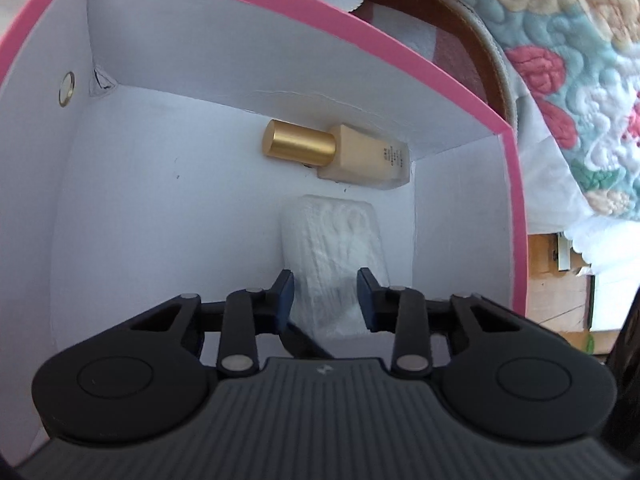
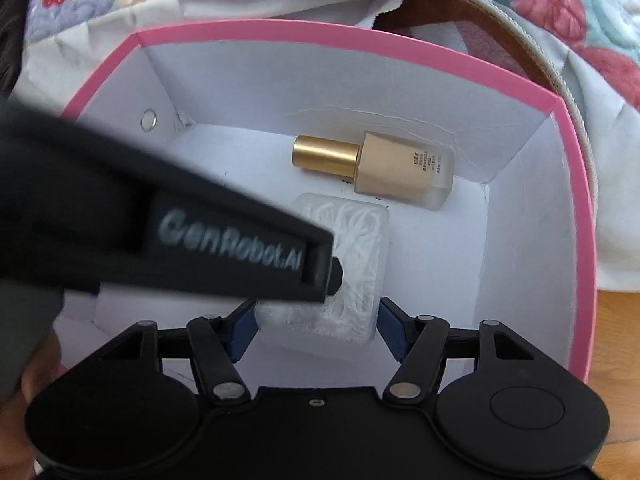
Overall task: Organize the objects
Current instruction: 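Carry the swab box with the left tool into the pink box and open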
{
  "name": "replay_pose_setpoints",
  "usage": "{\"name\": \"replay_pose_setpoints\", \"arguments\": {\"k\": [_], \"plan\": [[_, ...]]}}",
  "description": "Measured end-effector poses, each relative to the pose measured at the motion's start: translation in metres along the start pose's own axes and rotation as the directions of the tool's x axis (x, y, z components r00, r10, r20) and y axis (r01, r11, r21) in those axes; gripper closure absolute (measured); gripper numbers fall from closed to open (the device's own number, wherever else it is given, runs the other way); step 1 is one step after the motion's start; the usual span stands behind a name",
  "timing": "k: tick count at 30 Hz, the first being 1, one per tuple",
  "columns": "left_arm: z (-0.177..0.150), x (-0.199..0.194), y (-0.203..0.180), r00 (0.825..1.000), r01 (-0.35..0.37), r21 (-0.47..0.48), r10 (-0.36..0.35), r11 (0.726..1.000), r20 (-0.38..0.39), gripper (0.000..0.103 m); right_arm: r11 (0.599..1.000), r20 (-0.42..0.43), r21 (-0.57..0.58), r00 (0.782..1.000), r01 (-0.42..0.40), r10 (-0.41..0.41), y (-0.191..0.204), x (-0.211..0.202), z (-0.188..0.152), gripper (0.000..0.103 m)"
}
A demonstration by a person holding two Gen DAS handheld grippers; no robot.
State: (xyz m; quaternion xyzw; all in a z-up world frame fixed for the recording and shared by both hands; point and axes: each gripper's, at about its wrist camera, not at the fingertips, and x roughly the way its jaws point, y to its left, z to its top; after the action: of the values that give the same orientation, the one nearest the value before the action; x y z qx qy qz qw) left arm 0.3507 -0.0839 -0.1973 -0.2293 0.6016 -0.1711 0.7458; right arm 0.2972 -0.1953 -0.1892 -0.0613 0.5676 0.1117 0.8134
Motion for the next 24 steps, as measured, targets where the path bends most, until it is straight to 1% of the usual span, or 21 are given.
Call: {"name": "replay_pose_setpoints", "arguments": {"k": [1, 2, 4, 5, 7, 8, 9, 10, 11, 16, 19, 22, 23, 24], "plan": [[0.000, 0.003, 0.000, 1.000, -0.016, 0.000, 0.017, 1.000, -0.009, 0.083, 1.000, -0.007, -0.005, 1.000, -0.003, 0.003, -0.001, -0.001, -0.002, 0.033], [-0.002, 0.006, 0.000, 0.999, -0.033, -0.004, 0.033, 0.999, -0.019, 0.082, 1.000, -0.011, -0.007, 1.000, -0.005, 0.005, -0.003, -0.003, -0.004, 0.031], [-0.004, 0.008, 0.000, 0.999, -0.019, -0.022, 0.019, 1.000, -0.030, 0.082, 1.000, -0.002, -0.028, 1.000, 0.012, -0.012, -0.005, -0.010, -0.010, 0.029], [-0.004, 0.009, -0.001, 0.999, -0.024, -0.034, 0.023, 0.999, -0.040, 0.082, 0.998, 0.013, -0.048, 0.999, 0.038, -0.037, -0.004, -0.013, -0.013, 0.033], [-0.004, 0.010, -0.005, 0.998, -0.037, -0.040, 0.035, 0.999, -0.045, 0.082, 0.993, 0.049, -0.083, 0.996, 0.083, -0.079, -0.002, -0.020, -0.017, 0.048], [-0.004, 0.010, -0.006, 0.999, -0.037, -0.044, 0.035, 0.998, -0.041, 0.082, 0.991, 0.057, -0.098, 0.995, 0.092, -0.087, -0.001, -0.021, -0.017, 0.058], [-0.003, 0.012, -0.007, 0.999, -0.032, -0.050, 0.030, 0.998, -0.040, 0.082, 0.990, 0.063, -0.098, 0.994, 0.098, -0.092, 0.000, -0.022, -0.018, 0.066], [-0.003, 0.014, -0.008, 0.999, -0.028, -0.061, 0.025, 0.998, -0.039, 0.082, 0.991, 0.067, -0.092, 0.994, 0.097, -0.091, -0.001, -0.022, -0.018, 0.069], [-0.002, 0.015, -0.009, 0.999, -0.025, -0.064, 0.023, 0.998, -0.033, 0.082, 0.992, 0.072, -0.087, 0.994, 0.092, -0.086, -0.002, -0.021, -0.018, 0.074], [0.000, 0.024, -0.020, 1.000, -0.007, -0.081, 0.005, 0.997, -0.020, 0.083, 0.990, 0.097, -0.070, 0.989, 0.120, -0.113, -0.008, -0.021, -0.013, 0.075], [0.002, 0.024, -0.025, 1.000, -0.021, -0.064, 0.020, 0.998, -0.010, 0.082, 0.991, 0.109, -0.053, 0.987, 0.120, -0.114, -0.014, -0.021, -0.011, 0.075], [-0.005, 0.013, -0.033, 0.997, -0.081, 0.001, 0.081, 0.997, 0.008, 0.067, 0.991, 0.128, -0.052, 0.985, 0.121, -0.114, -0.018, -0.027, -0.016, 0.075], [-0.008, 0.007, -0.036, 0.995, -0.101, 0.021, 0.100, 0.995, 0.020, 0.059, 0.994, 0.146, -0.038, 0.985, 0.101, -0.094, -0.020, -0.034, -0.020, 0.073], [-0.012, 0.001, -0.039, 0.993, -0.117, 0.044, 0.116, 0.992, 0.031, 0.056, 0.997, 0.162, -0.020, 0.985, 0.068, -0.064, -0.022, -0.041, -0.024, 0.071]]}}
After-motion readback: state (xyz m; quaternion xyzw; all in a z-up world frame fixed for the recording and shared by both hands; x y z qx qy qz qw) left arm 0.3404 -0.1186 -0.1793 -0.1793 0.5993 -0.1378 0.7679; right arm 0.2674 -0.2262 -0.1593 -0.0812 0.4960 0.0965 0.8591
